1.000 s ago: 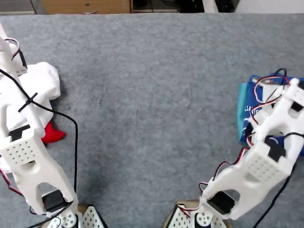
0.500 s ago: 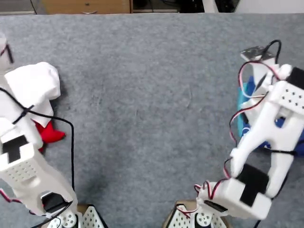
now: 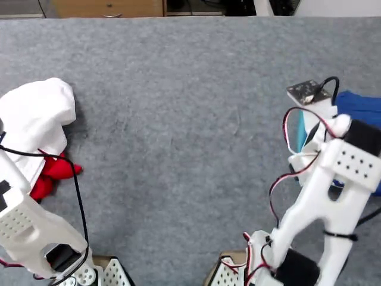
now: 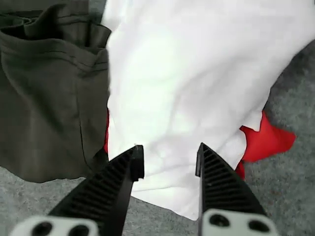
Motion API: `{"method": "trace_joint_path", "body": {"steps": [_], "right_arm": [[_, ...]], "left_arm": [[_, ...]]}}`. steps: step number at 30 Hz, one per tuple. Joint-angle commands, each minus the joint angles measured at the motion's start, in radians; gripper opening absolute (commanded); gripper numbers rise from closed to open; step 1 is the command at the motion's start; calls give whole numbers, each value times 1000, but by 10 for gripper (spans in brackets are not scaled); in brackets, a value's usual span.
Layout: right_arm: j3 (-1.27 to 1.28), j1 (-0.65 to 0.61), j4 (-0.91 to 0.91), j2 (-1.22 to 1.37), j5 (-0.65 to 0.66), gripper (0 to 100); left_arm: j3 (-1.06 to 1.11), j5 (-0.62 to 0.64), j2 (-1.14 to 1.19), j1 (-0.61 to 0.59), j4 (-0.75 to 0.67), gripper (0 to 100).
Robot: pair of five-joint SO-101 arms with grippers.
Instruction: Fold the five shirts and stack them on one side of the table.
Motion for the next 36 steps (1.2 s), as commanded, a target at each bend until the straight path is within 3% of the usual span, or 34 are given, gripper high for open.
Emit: {"method": "trace_joint_path", "body": {"steps": [1, 6, 14, 18, 23, 31, 36], "right_arm": [[21, -8, 21, -84, -9, 2], [50, -12, 23, -160, -9, 4], [50, -7, 23, -219, -11, 3], [50, -7, 23, -228, -11, 3], [50, -7, 23, -228, -25, 3], [50, -10, 23, -229, -66, 3], [48, -5, 23, -231, -66, 3]], "left_arm": [[63, -74, -8, 48, 11, 186], [164, -104, -5, 115, -8, 184], [292, -94, 96, 135, -244, 174], [258, -98, 119, 137, -273, 22], [172, -89, 76, 141, -229, 19], [-101, 150, -104, 213, -143, 18], [-276, 347, -225, 344, -60, 18]]}}
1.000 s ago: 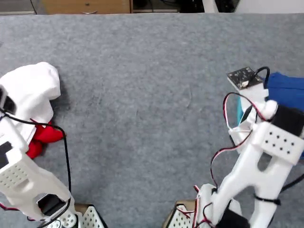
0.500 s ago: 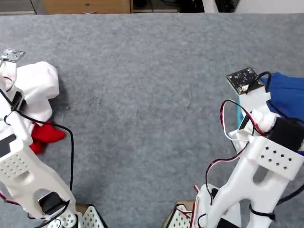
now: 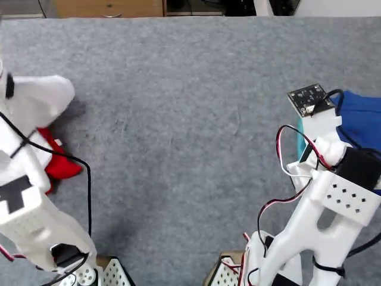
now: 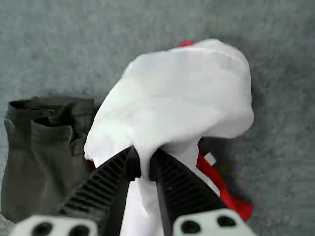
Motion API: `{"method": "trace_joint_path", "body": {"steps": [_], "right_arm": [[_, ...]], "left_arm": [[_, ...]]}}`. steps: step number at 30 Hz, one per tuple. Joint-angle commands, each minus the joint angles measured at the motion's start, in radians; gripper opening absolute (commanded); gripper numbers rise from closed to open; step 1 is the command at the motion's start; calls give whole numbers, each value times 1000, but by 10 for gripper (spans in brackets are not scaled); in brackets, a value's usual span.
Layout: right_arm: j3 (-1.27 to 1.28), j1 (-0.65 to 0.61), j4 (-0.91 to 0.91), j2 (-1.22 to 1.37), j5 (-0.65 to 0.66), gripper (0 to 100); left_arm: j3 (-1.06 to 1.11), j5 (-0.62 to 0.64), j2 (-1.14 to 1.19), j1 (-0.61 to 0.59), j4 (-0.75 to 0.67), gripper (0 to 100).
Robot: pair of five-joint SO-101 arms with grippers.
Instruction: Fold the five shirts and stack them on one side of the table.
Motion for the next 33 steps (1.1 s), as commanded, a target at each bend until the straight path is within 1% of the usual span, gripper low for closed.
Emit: {"method": "trace_joint_path", "body": {"steps": [1, 6, 12, 15, 18, 21, 22, 24, 26, 27, 30, 33], "right_arm": [[1, -5, 18, -22, -12, 3], [1, -5, 18, -22, -12, 3], [2, -4, 18, -22, -12, 3], [2, -4, 18, -22, -12, 3], [2, -4, 18, -22, -12, 3], [2, -4, 18, -22, -12, 3], [2, -5, 18, -22, -12, 3], [2, -7, 18, -22, -9, 3], [2, -12, 18, -22, -6, 3], [2, -13, 18, -21, -6, 3], [2, -21, 12, -15, -5, 4], [2, -90, 12, -13, -5, 5]], "left_arm": [[-157, 153, -128, 120, 49, 18], [-236, 341, -199, 304, 83, 18], [-216, 457, -242, 537, 107, 18], [-127, 485, -242, 651, 107, 18], [17, 486, -239, 747, 106, 18], [222, 482, -199, 815, 37, 19], [282, 480, -182, 824, 6, 26], [382, 451, -147, 825, -44, 95], [428, 456, -127, 806, -71, 170], [427, 462, -119, 792, -71, 188], [397, 442, -119, 750, -71, 193], [342, 399, -120, 703, -69, 189]]}}
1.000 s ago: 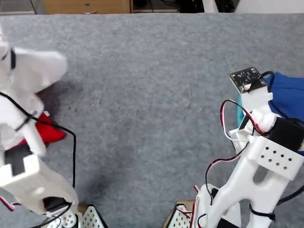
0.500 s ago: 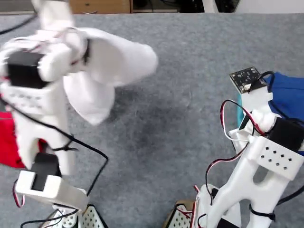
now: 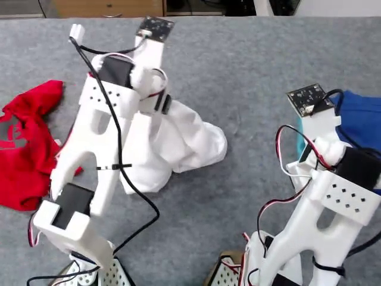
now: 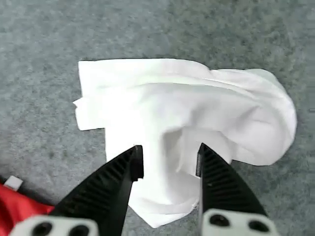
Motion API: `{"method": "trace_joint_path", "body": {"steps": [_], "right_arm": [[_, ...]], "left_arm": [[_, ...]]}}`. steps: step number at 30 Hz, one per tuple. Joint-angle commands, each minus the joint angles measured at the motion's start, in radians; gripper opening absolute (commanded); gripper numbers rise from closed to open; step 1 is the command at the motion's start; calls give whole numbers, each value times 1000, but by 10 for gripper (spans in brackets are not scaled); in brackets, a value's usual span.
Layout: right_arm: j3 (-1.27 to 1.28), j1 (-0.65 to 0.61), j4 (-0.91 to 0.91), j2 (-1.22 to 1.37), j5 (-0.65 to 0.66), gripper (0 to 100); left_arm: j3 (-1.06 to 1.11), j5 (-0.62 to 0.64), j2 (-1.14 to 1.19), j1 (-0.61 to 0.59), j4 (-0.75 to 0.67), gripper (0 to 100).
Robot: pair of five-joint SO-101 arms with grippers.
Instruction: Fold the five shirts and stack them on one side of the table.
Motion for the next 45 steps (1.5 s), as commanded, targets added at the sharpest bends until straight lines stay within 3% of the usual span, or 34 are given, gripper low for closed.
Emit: {"method": "trace_joint_path", "body": {"steps": [1, 6, 10, 14, 18, 21, 31, 38, 45], "right_arm": [[2, -96, 12, -13, -5, 5], [22, -326, 12, 22, -11, 5], [53, -481, 12, 156, -15, 5], [51, -593, -21, 311, -40, 21], [30, -702, -81, 415, -69, 142], [-35, -760, -126, 473, -91, 196], [-300, -921, -187, 733, -161, 196], [-464, -1021, -206, 898, -259, 197], [-596, -1099, -144, 978, -298, 196]], "left_arm": [[-89, -32, -12, -72, -8, 189], [-253, -68, -12, -169, 169, 188], [-232, -71, -76, -295, 166, 188], [-118, -121, -191, -385, 166, 188], [61, -193, -337, -427, 163, 188], [178, -216, -433, -460, 161, 188], [351, -284, -526, -649, 150, 188], [479, -292, -524, -822, -11, 188], [545, -315, -526, -927, -72, 188]]}}
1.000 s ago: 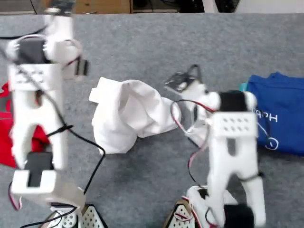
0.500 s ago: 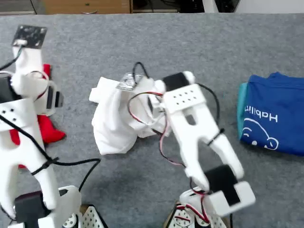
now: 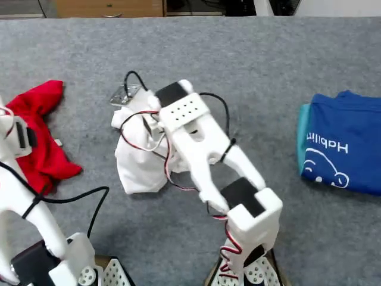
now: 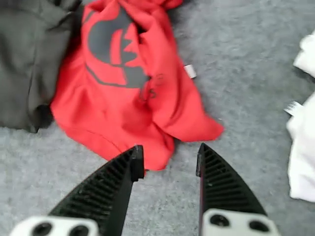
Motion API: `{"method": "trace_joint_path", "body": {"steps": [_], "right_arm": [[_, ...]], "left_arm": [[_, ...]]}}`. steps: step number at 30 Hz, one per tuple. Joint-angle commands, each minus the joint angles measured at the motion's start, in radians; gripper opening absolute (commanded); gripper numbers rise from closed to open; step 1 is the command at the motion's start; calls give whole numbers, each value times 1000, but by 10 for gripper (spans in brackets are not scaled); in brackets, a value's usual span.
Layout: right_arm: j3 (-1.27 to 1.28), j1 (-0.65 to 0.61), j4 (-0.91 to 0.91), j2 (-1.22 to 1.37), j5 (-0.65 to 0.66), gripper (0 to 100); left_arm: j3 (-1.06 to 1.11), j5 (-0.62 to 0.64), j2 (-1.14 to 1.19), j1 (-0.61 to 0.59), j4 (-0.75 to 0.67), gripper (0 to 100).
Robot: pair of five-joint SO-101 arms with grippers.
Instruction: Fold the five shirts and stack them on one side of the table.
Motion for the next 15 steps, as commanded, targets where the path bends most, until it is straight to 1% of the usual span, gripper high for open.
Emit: {"method": "trace_joint_path", "body": {"steps": [1, 4, 7, 9, 11, 15], "right_arm": [[-107, -56, 66, -5, -12, 196], [-148, -67, 107, 5, -12, 197], [-150, -68, 109, 31, -12, 196], [-180, -81, 175, 22, -12, 196], [-206, -87, 206, -4, -12, 196], [-208, -90, 203, -116, 5, 197]], "left_arm": [[6, -44, -30, -52, -28, 188], [17, -80, -28, -68, -28, 188], [21, -80, -28, -72, -34, 188], [20, -80, -28, -72, -34, 188], [20, -80, -28, -72, -34, 188], [20, -80, -28, -71, -34, 188]]}}
